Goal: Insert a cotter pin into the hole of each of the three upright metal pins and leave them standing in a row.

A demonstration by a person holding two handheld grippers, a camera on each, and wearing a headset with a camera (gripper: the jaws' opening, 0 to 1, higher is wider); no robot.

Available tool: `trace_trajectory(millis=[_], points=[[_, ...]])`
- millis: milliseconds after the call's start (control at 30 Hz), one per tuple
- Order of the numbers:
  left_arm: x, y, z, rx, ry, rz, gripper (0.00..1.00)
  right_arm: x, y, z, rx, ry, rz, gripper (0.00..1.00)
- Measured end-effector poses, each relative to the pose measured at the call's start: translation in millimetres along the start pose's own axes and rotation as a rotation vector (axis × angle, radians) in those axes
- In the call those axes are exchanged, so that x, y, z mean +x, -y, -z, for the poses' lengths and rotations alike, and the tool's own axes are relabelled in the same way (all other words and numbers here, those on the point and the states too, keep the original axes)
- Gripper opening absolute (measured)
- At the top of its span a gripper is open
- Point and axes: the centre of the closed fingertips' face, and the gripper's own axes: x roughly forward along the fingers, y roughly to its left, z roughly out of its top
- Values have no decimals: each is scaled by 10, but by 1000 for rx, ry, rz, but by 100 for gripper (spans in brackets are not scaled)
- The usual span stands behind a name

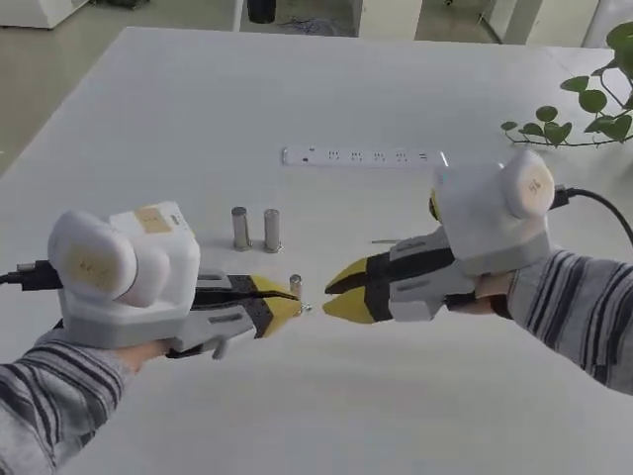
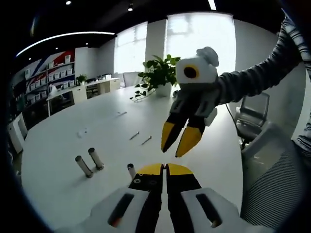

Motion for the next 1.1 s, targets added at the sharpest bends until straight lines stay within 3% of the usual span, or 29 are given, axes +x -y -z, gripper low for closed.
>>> trace_trajectory(millis=[167,267,633,1100], points=[[-11,138,-16,65,0,56,0,34,-87,50,42,13,-44,10],[-11,209,5,89,-21,78,0,47,-141,86,69,16,-80,10],[-30,420,-107,74,19,152,0,63,-269,143,106,39,-147,6],[2,371,-38,40,14,163,0,40,-313,110,73,28,-152,0]])
